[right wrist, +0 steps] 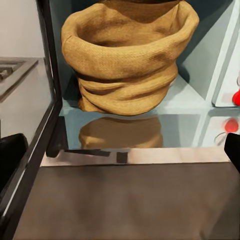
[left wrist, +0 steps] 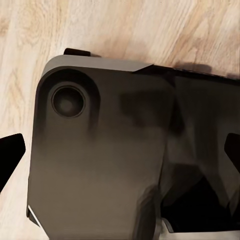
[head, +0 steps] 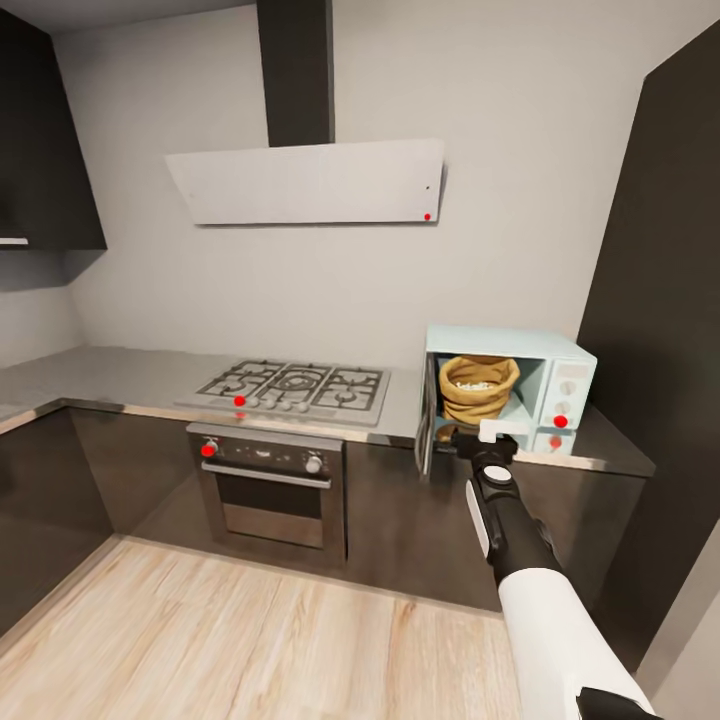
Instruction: In the kitchen, take the popcorn bag from the countertop, put it into the microwave, and heat it until the popcorn is cooked so the cooked popcorn ends up inside the bag.
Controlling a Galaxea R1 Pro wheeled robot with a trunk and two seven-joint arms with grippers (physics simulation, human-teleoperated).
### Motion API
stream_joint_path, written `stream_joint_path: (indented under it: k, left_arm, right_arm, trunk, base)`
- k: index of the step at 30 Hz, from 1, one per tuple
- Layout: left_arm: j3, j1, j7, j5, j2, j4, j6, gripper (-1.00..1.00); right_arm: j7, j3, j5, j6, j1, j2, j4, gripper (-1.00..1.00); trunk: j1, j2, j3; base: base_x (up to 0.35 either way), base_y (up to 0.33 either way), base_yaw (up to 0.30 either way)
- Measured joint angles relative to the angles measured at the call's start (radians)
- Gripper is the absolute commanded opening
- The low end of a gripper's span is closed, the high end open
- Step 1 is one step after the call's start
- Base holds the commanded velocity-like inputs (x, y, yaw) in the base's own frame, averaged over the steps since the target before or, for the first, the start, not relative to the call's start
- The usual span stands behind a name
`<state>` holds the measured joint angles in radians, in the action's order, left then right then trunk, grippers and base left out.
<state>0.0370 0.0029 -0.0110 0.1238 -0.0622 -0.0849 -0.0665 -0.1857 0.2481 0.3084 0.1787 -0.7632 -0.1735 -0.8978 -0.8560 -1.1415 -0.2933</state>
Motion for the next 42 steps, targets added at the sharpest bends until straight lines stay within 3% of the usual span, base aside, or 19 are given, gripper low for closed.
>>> stream_joint_path:
  k: [20,21,25,29,33,37,42]
  left_arm:
    - [0.000,0.000,0.000,0.001,0.001,-0.001,0.000,1.00]
    - [0.000,0.001,0.000,0.001,0.001,-0.001,0.000,1.00]
    - [0.000,0.000,0.000,0.001,0.000,-0.001,0.000,1.00]
    - [0.000,0.000,0.000,0.001,0.000,-0.001,0.000,1.00]
    - [0.000,0.000,0.000,0.001,0.000,-0.001,0.000,1.00]
    - [0.001,0.000,0.001,0.000,0.000,-0.001,-0.001,1.00]
    - [0.000,0.000,0.000,0.001,0.000,0.000,0.002,1.00]
  right_arm:
    - [-0.011,0.001,-0.003,-0.006,0.000,0.000,0.011,1.00]
    - [-0.010,0.001,-0.003,-0.007,0.000,0.004,0.016,1.00]
    - [0.000,0.001,-0.009,-0.008,0.000,0.074,0.054,1.00]
    - [0.017,0.003,-0.011,-0.018,0.000,0.109,0.087,1.00]
    - [0.078,0.021,-0.009,-0.025,0.000,0.153,0.123,1.00]
    - [0.090,0.025,-0.008,-0.054,0.000,0.152,0.126,1.00]
    - [0.091,0.027,-0.008,-0.165,0.000,0.146,0.126,1.00]
  trunk:
    - [0.000,0.000,0.000]
    - [0.000,0.000,0.000]
    - [0.000,0.000,0.000]
    - [0.000,0.000,0.000]
    - [0.000,0.000,0.000]
    - [0.000,0.000,0.000]
    - [0.000,0.000,0.000]
  base:
    - [0.224,0.000,0.000]
    - [0.011,0.000,0.000]
    - [0.003,0.000,0.000]
    - [0.000,0.000,0.000]
    - [0.000,0.000,0.000]
    - [0.020,0.000,0.000]
    - [0.187,0.000,0.000]
